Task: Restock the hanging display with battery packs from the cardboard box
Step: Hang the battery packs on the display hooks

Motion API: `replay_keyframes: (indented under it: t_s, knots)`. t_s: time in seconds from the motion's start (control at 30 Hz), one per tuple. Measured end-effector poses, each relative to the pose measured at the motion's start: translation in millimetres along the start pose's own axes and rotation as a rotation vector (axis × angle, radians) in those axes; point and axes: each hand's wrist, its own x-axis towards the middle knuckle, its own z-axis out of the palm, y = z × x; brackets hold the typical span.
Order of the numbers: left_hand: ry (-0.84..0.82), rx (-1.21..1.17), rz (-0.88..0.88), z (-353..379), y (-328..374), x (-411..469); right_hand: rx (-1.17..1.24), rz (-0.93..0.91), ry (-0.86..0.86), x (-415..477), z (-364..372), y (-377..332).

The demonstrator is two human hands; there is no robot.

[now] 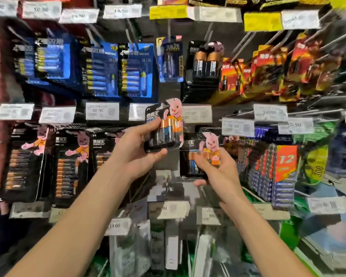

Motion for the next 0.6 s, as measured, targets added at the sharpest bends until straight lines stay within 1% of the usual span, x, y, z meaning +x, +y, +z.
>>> replay_keyframes:
  t_s: [0.13,0.33,0.43,0.6]
  knots:
    - [-0.005,-0.026,0.058,9,-2,3,0.026,-0.037,-0.055,18,1,10]
    - [-0.062,0.035,0.148,15,2,0,-0.059,-0.177,-0.036,33,7,19]
    - [-0.060,0.078,0.179,16,3,1,-0.048,-0.159,-0.014,41,14,21]
    - [-0.075,0.157,0.205,18,1,0,0.020,-0.030,0.023,50,25,28]
